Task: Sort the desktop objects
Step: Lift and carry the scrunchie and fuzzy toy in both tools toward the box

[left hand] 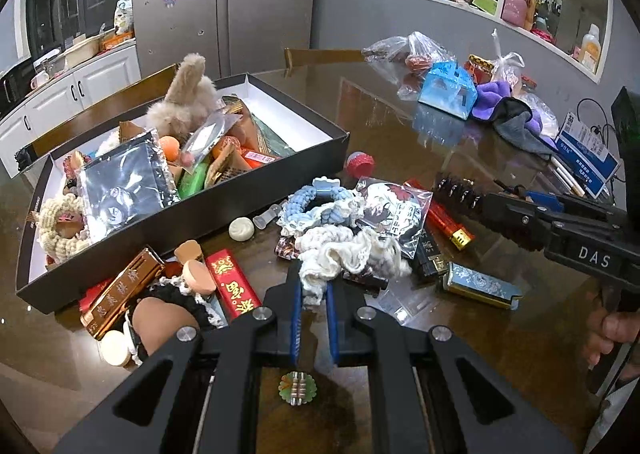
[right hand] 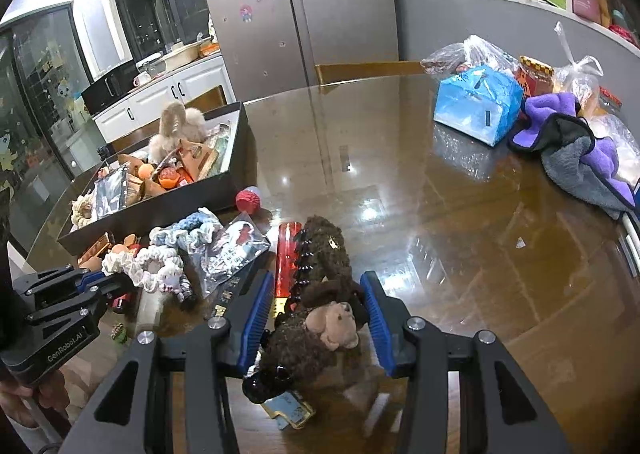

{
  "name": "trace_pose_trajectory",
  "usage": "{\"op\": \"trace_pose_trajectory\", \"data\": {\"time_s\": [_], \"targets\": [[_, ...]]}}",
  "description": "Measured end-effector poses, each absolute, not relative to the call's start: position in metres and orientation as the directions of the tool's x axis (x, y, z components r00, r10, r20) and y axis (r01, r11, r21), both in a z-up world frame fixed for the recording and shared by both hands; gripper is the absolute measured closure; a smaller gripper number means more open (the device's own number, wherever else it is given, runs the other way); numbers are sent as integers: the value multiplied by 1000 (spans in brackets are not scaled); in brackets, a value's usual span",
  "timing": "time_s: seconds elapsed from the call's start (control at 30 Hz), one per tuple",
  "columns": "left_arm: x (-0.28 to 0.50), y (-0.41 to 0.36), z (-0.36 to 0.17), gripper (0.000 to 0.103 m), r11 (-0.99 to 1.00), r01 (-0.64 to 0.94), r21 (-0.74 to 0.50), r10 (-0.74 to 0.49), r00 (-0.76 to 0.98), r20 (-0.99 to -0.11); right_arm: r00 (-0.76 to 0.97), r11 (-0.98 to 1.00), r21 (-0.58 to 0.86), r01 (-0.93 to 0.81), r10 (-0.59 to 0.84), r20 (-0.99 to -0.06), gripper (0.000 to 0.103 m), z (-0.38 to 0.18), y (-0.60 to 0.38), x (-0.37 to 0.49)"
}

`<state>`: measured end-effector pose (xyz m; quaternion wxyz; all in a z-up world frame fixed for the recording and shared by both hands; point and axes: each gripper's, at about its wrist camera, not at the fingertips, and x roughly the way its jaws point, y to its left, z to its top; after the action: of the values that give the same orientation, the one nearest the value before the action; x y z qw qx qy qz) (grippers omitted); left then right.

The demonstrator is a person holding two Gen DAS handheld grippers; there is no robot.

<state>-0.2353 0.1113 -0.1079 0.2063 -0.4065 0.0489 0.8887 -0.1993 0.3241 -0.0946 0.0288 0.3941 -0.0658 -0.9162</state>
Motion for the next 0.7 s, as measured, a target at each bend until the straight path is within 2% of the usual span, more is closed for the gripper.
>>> {"op": "trace_pose_trajectory", "data": {"time_s": [0.7], "targets": [[-232,108,-97,92,-911,-403,-92,338,-598,-726,-736,-992,127,20,-101,-669,60,-64,316,-195]]}}
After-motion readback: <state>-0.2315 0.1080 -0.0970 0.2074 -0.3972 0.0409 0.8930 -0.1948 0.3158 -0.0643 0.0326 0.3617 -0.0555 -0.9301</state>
